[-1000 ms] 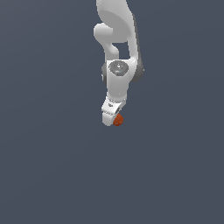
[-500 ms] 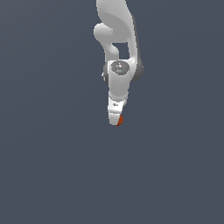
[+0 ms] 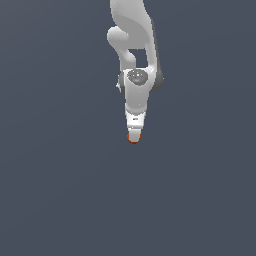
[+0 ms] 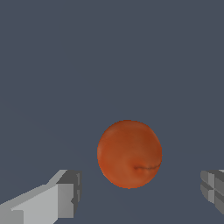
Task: Pick up the object and move it to a goal position.
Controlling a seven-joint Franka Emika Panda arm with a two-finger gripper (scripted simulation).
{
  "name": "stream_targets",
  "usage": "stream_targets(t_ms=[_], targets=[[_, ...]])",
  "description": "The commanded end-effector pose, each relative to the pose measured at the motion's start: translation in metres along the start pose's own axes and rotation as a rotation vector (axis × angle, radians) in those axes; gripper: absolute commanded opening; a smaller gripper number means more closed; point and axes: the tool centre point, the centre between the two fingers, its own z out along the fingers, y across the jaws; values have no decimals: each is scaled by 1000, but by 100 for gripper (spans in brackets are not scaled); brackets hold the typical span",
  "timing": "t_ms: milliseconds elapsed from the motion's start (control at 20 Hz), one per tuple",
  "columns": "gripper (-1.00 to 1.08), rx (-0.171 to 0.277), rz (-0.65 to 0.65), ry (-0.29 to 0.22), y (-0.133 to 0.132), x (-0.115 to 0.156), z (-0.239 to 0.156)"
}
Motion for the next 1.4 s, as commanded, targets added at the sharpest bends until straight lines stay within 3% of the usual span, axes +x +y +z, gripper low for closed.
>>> stream_targets(t_ms=[0, 400, 1150, 1200, 1350], targets=[[100, -1, -19, 1, -1, 1, 0], [100, -1, -22, 1, -1, 1, 5], [100, -1, -26, 1, -2, 1, 51], [-100, -1, -26, 1, -2, 1, 51], [-100, -1, -26, 1, -2, 1, 51]])
